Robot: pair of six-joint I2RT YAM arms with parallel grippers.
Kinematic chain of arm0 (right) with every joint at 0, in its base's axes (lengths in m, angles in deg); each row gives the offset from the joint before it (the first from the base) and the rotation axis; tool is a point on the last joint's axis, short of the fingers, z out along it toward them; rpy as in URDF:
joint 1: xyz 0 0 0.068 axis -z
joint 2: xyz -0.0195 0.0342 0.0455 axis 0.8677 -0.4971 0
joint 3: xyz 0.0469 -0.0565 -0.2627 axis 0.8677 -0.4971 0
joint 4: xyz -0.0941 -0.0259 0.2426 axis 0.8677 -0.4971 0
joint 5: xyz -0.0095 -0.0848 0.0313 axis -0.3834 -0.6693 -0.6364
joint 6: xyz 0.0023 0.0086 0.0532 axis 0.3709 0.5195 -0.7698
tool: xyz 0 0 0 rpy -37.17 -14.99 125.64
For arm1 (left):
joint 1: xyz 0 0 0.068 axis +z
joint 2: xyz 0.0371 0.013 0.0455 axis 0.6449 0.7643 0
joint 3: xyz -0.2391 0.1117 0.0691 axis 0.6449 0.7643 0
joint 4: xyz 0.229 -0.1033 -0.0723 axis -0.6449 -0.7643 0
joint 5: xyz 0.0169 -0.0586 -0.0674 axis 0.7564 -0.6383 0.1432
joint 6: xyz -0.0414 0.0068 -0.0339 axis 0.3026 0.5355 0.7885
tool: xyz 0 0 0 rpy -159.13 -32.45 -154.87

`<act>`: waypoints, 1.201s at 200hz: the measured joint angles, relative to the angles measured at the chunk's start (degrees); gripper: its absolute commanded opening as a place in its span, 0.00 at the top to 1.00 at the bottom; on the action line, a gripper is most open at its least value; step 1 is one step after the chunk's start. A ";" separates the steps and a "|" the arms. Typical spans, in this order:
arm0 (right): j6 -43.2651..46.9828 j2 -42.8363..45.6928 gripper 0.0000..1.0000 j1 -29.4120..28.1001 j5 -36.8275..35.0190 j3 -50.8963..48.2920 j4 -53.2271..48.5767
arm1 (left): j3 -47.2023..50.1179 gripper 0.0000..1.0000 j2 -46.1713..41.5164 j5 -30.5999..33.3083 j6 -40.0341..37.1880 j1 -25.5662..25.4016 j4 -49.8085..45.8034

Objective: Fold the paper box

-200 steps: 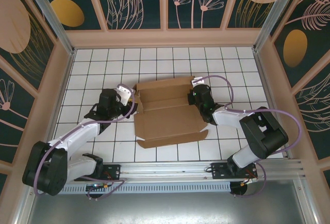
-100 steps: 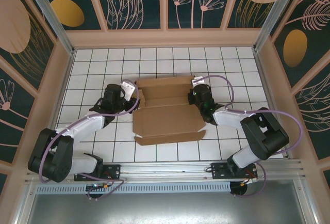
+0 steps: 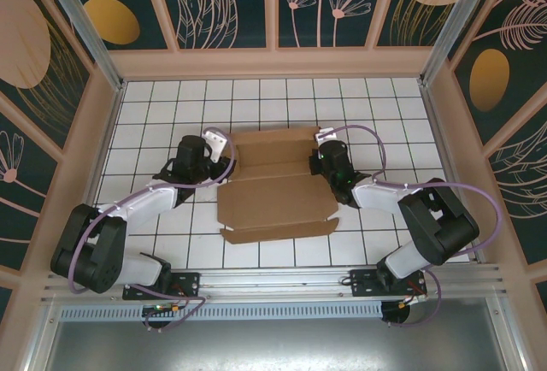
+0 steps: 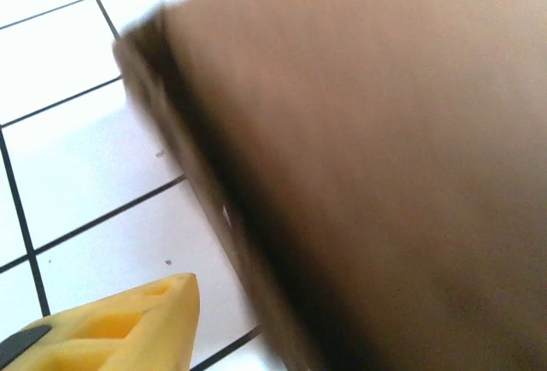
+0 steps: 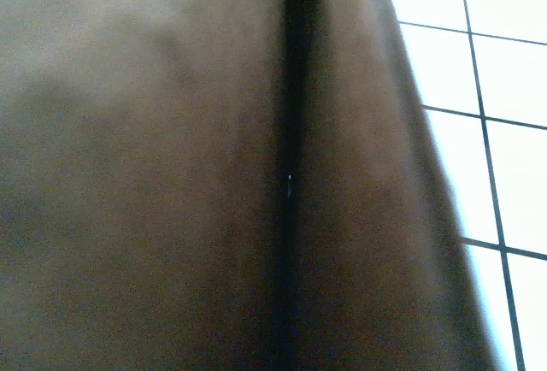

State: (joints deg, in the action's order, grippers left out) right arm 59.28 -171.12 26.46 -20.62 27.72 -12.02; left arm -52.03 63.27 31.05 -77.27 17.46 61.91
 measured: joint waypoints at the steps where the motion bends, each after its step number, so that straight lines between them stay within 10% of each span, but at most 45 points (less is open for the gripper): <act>1: 0.00 0.00 1.00 0.00 0.02 0.00 0.00 | -0.02 0.45 0.00 0.13 0.04 -0.07 0.07; 195: -3.52 1.05 1.00 -4.68 -9.55 2.38 -4.07 | -7.34 1.00 7.52 19.41 10.86 -3.61 -0.83; 240: -5.62 -0.04 1.00 -7.30 -14.86 4.57 -6.34 | -9.22 0.94 8.90 23.67 16.96 -4.74 -2.86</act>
State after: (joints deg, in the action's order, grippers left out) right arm 53.66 -171.16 19.15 -35.48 32.29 -18.35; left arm -61.26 72.16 54.72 -60.31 12.72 59.05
